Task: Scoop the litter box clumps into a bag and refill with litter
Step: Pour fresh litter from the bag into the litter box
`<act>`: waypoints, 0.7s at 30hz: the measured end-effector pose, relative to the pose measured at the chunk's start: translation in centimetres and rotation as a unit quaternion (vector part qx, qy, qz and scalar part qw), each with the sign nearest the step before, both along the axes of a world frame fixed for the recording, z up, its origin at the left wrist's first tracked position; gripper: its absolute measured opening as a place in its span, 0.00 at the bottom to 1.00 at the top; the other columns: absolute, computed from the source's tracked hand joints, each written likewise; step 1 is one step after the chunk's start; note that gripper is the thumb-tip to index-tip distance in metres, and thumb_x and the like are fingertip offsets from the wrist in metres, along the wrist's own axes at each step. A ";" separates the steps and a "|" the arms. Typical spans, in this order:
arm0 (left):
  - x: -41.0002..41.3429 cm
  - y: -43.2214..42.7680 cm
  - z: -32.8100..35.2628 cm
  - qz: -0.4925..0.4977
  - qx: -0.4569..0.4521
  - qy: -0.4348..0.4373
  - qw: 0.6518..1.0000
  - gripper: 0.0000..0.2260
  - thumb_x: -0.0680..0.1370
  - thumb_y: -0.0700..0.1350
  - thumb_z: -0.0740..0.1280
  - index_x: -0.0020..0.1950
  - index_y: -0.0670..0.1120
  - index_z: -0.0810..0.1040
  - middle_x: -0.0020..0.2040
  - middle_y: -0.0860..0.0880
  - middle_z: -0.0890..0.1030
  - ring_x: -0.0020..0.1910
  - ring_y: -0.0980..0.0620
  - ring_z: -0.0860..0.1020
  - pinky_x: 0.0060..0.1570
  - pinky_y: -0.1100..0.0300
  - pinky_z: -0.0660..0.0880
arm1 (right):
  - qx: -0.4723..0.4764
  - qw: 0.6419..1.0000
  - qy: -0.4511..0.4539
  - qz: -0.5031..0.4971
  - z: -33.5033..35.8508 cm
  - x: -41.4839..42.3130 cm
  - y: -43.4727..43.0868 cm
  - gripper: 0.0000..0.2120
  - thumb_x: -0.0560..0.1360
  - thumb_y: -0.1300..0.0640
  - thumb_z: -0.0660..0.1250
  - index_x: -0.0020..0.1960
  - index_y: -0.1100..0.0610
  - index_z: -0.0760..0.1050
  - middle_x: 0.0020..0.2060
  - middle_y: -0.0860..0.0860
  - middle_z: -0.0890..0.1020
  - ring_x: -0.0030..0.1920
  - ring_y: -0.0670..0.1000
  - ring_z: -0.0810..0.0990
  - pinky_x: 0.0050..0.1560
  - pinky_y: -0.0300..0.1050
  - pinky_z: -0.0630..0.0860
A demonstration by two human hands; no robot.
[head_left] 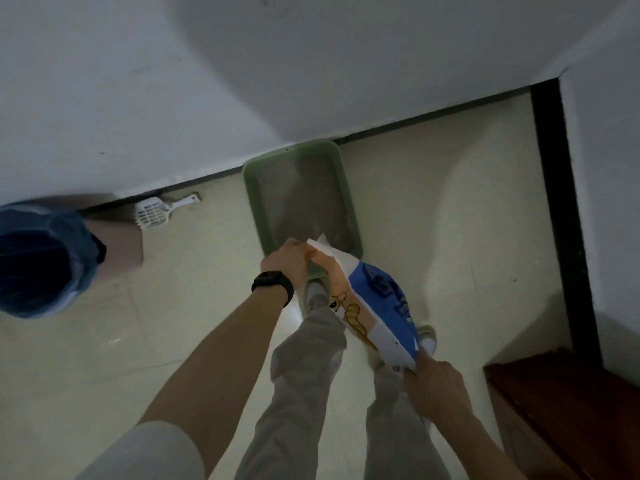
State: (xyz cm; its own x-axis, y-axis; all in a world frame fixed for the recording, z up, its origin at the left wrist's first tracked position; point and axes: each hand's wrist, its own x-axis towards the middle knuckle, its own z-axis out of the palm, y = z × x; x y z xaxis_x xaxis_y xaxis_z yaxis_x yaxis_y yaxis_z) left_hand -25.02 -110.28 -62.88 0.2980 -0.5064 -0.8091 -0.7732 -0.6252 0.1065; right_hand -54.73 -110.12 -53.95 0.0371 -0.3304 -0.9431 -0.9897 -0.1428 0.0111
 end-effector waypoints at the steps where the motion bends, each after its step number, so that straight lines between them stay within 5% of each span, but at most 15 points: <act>1: 0.0 0.3 -0.1 0.009 0.009 -0.007 1.000 0.15 0.84 0.51 0.53 0.66 0.51 0.72 0.64 0.47 0.73 0.56 0.42 0.78 0.51 0.53 0.71 | 0.005 1.000 0.000 0.007 0.1 0.1 0.1 0.18 0.83 0.49 0.55 0.70 0.55 0.65 0.53 0.54 0.80 0.48 0.52 0.79 0.42 0.39 0.68; 6: -0.7 1.5 -0.6 0.004 0.041 -0.022 0.999 0.14 0.84 0.47 0.51 0.62 0.49 0.74 0.60 0.45 0.79 0.55 0.42 0.79 0.50 0.51 0.74 | -0.015 1.000 0.010 -0.004 0.1 0.3 0.6 0.20 0.82 0.49 0.55 0.72 0.55 0.64 0.53 0.54 0.82 0.44 0.52 0.79 0.34 0.36 0.66; 10: -0.8 2.6 -0.6 0.004 0.071 -0.035 0.997 0.14 0.82 0.44 0.53 0.62 0.47 0.76 0.58 0.45 0.80 0.56 0.43 0.79 0.52 0.51 0.74 | 0.009 1.000 0.002 0.018 -0.3 1.5 0.7 0.18 0.83 0.50 0.56 0.69 0.57 0.66 0.57 0.55 0.80 0.55 0.54 0.81 0.44 0.40 0.70; 17: 2.0 4.0 -1.5 0.049 0.038 -0.037 0.997 0.15 0.84 0.49 0.51 0.61 0.48 0.76 0.56 0.44 0.80 0.52 0.42 0.79 0.51 0.50 0.76 | -0.037 0.999 -0.012 0.012 -1.6 3.3 -0.6 0.13 0.82 0.52 0.57 0.61 0.59 0.71 0.50 0.55 0.80 0.44 0.52 0.77 0.44 0.43 0.75; 21: 3.6 2.9 -1.4 0.055 0.011 -0.053 0.997 0.14 0.84 0.50 0.53 0.62 0.49 0.75 0.57 0.43 0.80 0.53 0.41 0.79 0.49 0.51 0.75 | -0.067 0.997 -0.030 0.038 -2.6 4.4 -1.5 0.13 0.81 0.53 0.58 0.61 0.58 0.72 0.47 0.54 0.81 0.49 0.54 0.81 0.49 0.44 0.77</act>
State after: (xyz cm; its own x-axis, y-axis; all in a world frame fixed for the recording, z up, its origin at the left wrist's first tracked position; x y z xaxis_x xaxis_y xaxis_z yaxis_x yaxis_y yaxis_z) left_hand -21.45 -107.41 -64.26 0.4353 -0.4484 -0.7807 -0.7065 -0.7076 0.0124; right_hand -50.29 -111.60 -56.54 0.1208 -0.4472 -0.8862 -0.9757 -0.2178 -0.0231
